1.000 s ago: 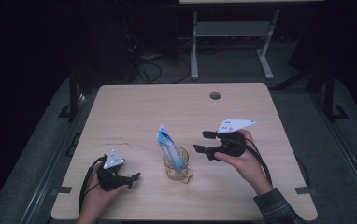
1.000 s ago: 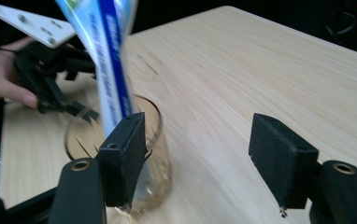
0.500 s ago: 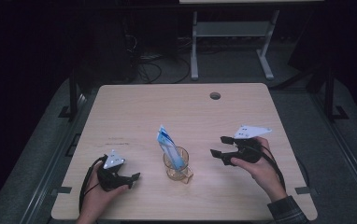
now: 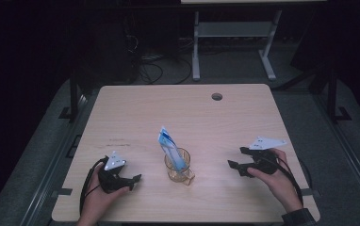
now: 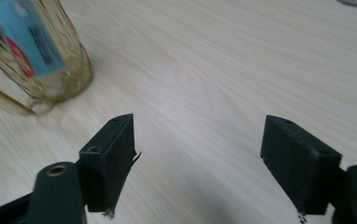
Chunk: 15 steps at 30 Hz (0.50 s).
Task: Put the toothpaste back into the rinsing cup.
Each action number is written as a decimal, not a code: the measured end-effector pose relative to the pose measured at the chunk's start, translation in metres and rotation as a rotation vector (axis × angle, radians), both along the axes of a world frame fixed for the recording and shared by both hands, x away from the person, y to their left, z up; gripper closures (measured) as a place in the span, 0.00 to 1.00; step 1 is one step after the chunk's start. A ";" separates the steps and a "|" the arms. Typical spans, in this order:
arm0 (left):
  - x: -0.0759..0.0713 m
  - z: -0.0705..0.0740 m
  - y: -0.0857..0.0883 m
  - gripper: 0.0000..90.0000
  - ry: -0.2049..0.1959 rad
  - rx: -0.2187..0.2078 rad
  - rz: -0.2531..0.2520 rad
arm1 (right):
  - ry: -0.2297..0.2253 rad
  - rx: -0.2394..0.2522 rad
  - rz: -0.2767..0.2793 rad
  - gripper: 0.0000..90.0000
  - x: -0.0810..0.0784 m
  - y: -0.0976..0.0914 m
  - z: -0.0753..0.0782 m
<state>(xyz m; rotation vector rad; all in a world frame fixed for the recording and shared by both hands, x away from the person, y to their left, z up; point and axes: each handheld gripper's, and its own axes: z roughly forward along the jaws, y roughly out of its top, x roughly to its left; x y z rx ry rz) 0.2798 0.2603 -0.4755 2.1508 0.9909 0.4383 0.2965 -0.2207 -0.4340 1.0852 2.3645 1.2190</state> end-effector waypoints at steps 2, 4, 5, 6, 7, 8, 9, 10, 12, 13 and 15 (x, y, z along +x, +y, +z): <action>0.000 0.000 0.000 0.16 0.000 0.000 0.000 | 0.018 -0.016 -0.017 0.27 -0.003 -0.005 -0.005; 0.000 0.000 0.000 0.16 0.000 -0.001 -0.001 | 0.028 -0.038 -0.032 0.25 -0.004 -0.009 -0.010; 0.000 0.000 0.000 0.16 0.000 -0.001 -0.001 | 0.036 -0.054 -0.043 0.25 -0.005 -0.012 -0.013; 0.000 0.000 0.000 0.16 0.000 -0.001 -0.001 | 0.042 -0.068 -0.048 0.24 -0.006 -0.014 -0.016; 0.000 0.000 0.000 0.16 0.000 -0.001 -0.001 | 0.048 -0.084 -0.060 0.24 -0.007 -0.016 -0.019; 0.000 0.000 0.000 0.16 0.000 -0.001 -0.001 | 0.055 -0.093 -0.066 0.24 -0.009 -0.019 -0.021; 0.000 0.000 0.000 0.16 0.000 -0.001 -0.002 | 0.059 -0.100 -0.070 0.24 -0.010 -0.020 -0.023; 0.000 0.000 0.000 0.16 0.000 0.000 -0.002 | 0.062 -0.109 -0.077 0.23 -0.011 -0.022 -0.025; 0.000 0.000 0.000 0.16 0.000 -0.001 -0.002 | 0.067 -0.119 -0.082 0.23 -0.012 -0.024 -0.027; 0.000 0.000 0.000 0.16 0.000 -0.001 -0.002 | 0.074 -0.125 -0.092 0.23 -0.013 -0.026 -0.028; 0.000 0.000 0.000 0.16 0.000 0.000 -0.003 | 0.084 -0.140 -0.106 0.23 -0.014 -0.029 -0.032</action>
